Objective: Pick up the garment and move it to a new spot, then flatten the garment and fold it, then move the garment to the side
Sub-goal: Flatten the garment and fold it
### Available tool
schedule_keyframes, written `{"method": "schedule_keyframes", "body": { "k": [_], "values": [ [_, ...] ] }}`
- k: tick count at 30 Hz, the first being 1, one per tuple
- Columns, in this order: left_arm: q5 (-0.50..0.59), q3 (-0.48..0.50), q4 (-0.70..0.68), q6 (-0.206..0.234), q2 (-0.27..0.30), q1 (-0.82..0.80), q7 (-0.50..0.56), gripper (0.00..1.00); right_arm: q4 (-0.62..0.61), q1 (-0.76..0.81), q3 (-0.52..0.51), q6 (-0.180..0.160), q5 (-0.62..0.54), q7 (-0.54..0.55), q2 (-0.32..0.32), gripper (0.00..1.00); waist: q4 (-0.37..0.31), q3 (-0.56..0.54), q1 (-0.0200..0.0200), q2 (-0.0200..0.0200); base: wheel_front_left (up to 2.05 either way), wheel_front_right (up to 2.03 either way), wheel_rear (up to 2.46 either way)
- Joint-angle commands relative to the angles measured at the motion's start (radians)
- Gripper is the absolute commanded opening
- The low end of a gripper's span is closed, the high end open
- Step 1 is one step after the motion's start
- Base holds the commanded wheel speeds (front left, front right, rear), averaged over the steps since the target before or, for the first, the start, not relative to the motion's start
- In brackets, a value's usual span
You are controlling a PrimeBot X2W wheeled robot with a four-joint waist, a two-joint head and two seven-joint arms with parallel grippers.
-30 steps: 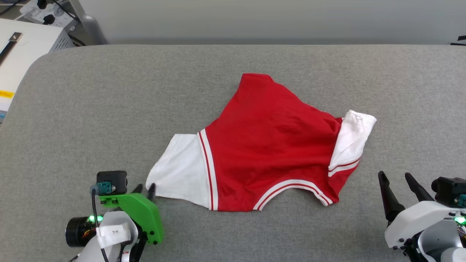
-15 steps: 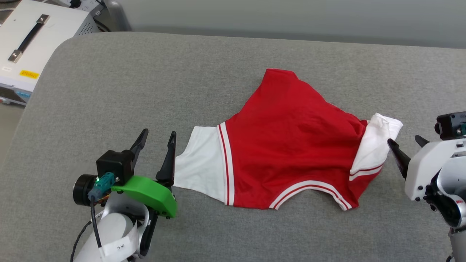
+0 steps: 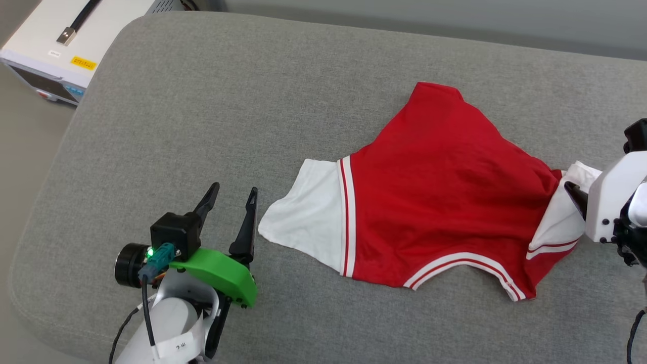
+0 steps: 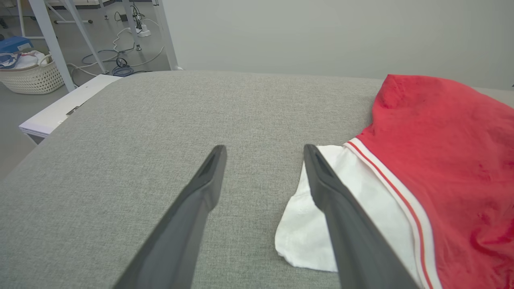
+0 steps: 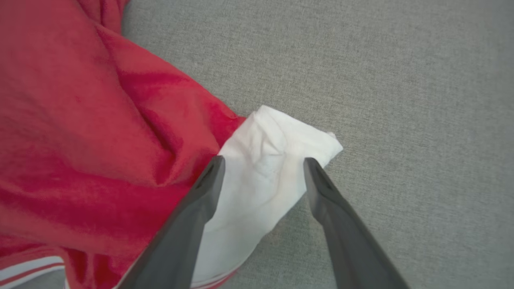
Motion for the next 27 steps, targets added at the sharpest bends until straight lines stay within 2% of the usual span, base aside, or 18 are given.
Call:
{"method": "schedule_keyframes", "body": {
  "k": [1, 6, 7, 8, 9, 17, 27],
  "values": [
    [-0.002, 0.000, 0.002, -0.004, -0.005, -0.022, -0.007, 1.00, 0.014, -0.020, -0.003, -0.001, -0.006, 0.003, -0.003, 1.00, 0.013, 0.013, 0.0000, 0.0000, 0.00, 0.00, 0.00],
    [-0.006, -0.005, 0.011, -0.005, -0.009, -0.030, -0.011, 1.00, 0.051, -0.041, 0.001, -0.001, -0.013, -0.007, -0.005, 1.00, 0.022, 0.024, 0.0000, 0.0000, 0.00, 0.00, 0.00],
    [-0.006, -0.006, 0.013, -0.005, -0.009, -0.031, -0.012, 1.00, 0.056, -0.043, 0.002, -0.001, -0.012, -0.008, -0.004, 0.87, 0.023, 0.026, 0.0000, 0.0000, 0.00, 0.00, 0.00],
    [-0.007, -0.006, 0.015, -0.004, -0.009, -0.031, -0.013, 1.00, 0.061, -0.046, 0.003, -0.001, -0.011, -0.010, -0.003, 0.49, 0.023, 0.027, 0.0000, 0.0000, 0.00, 0.00, 0.00],
    [-0.008, -0.006, 0.016, -0.004, -0.010, -0.032, -0.014, 1.00, 0.063, -0.048, 0.003, -0.001, -0.012, -0.012, -0.002, 0.00, 0.023, 0.028, 0.0000, 0.0000, 0.00, 0.00, 0.00],
    [-0.018, -0.006, 0.038, 0.002, -0.011, -0.027, -0.019, 1.00, 0.036, -0.027, 0.004, -0.001, -0.003, -0.043, -0.003, 0.00, 0.007, 0.000, 0.0000, 0.0000, 0.00, 0.00, 0.00],
    [-0.034, 0.000, 0.047, 0.014, -0.001, -0.002, -0.013, 1.00, -0.144, 0.119, -0.045, -0.001, 0.121, -0.103, 0.025, 0.00, -0.056, -0.071, 0.0000, 0.0000, 0.00, 0.00, 0.00]
  ]
}}
